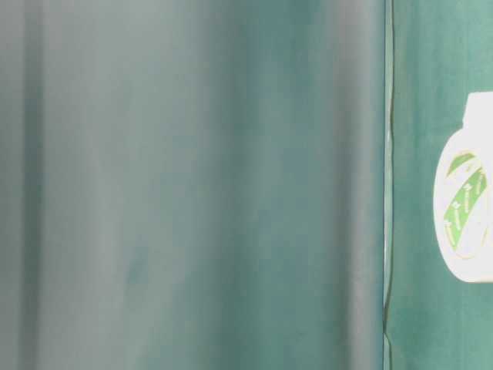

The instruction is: Peel off the duct tape with your right arm.

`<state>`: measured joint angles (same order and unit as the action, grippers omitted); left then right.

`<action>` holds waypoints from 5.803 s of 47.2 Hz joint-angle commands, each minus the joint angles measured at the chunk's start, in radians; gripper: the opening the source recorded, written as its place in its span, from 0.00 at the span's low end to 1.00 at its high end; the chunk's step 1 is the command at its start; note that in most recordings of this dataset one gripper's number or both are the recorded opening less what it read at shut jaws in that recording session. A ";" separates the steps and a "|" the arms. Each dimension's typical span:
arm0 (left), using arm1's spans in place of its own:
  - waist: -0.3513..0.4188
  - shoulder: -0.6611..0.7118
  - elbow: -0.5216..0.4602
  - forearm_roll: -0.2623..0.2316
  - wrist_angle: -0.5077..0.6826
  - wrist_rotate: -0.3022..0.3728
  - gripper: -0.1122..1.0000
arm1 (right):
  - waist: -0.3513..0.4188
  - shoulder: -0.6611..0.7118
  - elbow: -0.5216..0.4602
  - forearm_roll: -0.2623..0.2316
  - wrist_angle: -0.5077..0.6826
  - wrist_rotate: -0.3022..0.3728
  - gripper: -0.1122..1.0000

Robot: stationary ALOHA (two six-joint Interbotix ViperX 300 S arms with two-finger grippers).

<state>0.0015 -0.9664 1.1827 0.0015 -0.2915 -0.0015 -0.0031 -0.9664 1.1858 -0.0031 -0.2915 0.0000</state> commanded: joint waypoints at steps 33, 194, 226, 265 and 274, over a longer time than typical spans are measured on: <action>-0.041 -0.028 0.051 -0.015 -0.043 -0.002 0.20 | -0.005 -0.026 0.081 -0.009 -0.048 -0.003 0.60; 0.009 1.178 -0.744 -0.015 0.597 0.104 0.95 | -0.005 0.046 0.115 -0.009 -0.146 0.000 0.84; -0.002 1.169 -0.746 -0.015 0.620 0.115 0.29 | -0.005 0.075 0.120 -0.008 -0.169 0.000 0.82; -0.028 0.900 -0.810 -0.012 0.795 0.239 0.29 | -0.005 0.222 0.109 -0.008 -0.245 0.002 0.77; -0.049 0.894 -0.821 -0.012 0.808 0.299 0.29 | -0.006 0.330 0.071 -0.009 -0.282 0.000 0.77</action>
<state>-0.0353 -0.0383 0.3958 -0.0138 0.5154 0.2807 -0.0061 -0.6734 1.2962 -0.0107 -0.5522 0.0000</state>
